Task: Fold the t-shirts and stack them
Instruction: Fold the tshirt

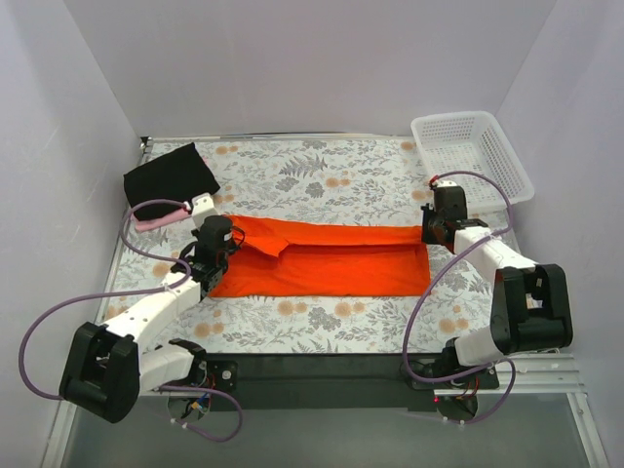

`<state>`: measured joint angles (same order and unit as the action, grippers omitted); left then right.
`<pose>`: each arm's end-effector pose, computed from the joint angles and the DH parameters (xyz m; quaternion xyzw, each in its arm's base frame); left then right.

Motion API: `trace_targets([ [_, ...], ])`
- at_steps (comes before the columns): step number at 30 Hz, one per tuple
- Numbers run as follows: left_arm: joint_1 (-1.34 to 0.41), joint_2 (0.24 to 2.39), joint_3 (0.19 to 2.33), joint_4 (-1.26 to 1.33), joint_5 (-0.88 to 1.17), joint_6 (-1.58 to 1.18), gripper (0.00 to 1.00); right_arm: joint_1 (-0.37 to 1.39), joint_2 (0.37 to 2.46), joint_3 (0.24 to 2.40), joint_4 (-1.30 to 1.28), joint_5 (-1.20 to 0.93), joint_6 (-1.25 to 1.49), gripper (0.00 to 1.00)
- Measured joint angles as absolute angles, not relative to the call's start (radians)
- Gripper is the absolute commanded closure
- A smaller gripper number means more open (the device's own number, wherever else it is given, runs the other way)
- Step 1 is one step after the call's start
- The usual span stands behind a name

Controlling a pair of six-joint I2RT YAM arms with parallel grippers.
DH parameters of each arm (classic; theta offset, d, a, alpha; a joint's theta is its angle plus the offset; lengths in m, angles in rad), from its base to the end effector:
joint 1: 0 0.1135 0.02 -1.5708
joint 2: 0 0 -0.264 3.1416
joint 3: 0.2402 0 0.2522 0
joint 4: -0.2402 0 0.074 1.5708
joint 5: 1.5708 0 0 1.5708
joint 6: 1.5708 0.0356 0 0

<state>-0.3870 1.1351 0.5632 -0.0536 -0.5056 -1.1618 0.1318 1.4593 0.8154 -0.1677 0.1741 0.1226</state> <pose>0.2216 -0.0717 0.2091 -0.4311 0.7552 -0.1490 0.4708 0.2959 0.0330 0.1977 0.0280 0.9254 -0.0333 0.3764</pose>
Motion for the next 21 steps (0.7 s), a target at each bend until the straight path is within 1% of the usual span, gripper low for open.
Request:
trace_targets([
  [5,-0.385,1.126,0.562,-0.057,-0.505,-1.167,1.00,0.131,1.446,0.815,-0.179,0.174,0.120,0.99],
  [10,-0.385,1.166,0.562,-0.081,-0.504,-1.171,1.00,0.131,1.446,0.814,-0.186,0.174,0.120,0.99],
  [11,-0.385,1.176,0.562,-0.086,-0.503,-1.173,0.96,0.131,1.446,0.812,-0.188,0.174,0.120,0.92],
  [12,-0.385,1.185,0.562,-0.093,-0.501,-1.175,0.88,0.131,1.446,0.810,-0.189,0.174,0.121,0.85],
  [13,-0.385,1.190,0.562,-0.102,-0.498,-1.177,0.85,0.131,1.445,0.807,-0.192,0.174,0.123,0.80],
  [14,-0.385,1.191,0.562,-0.112,-0.495,-1.179,0.84,0.131,1.445,0.806,-0.200,0.175,0.120,0.68],
  [15,-0.385,1.189,0.562,-0.116,-0.493,-1.183,0.75,0.131,1.443,0.804,-0.208,0.176,0.123,0.62],
  [16,-0.385,1.182,0.562,-0.120,-0.491,-1.185,0.65,0.131,1.440,0.802,-0.215,0.178,0.121,0.59],
  [17,-0.385,1.171,0.561,-0.124,-0.489,-1.187,0.54,0.131,1.435,0.802,-0.223,0.179,0.118,0.53],
  [18,-0.385,1.153,0.558,-0.125,-0.487,-1.189,0.42,0.131,1.429,0.802,-0.231,0.180,0.118,0.51],
  [20,-0.385,1.100,0.545,-0.129,-0.483,-1.196,0.36,0.131,1.410,0.802,-0.239,0.182,0.118,0.46],
  [21,-0.385,1.064,0.538,-0.131,-0.482,-1.201,0.33,0.131,1.398,0.802,-0.241,0.182,0.117,0.45],
])
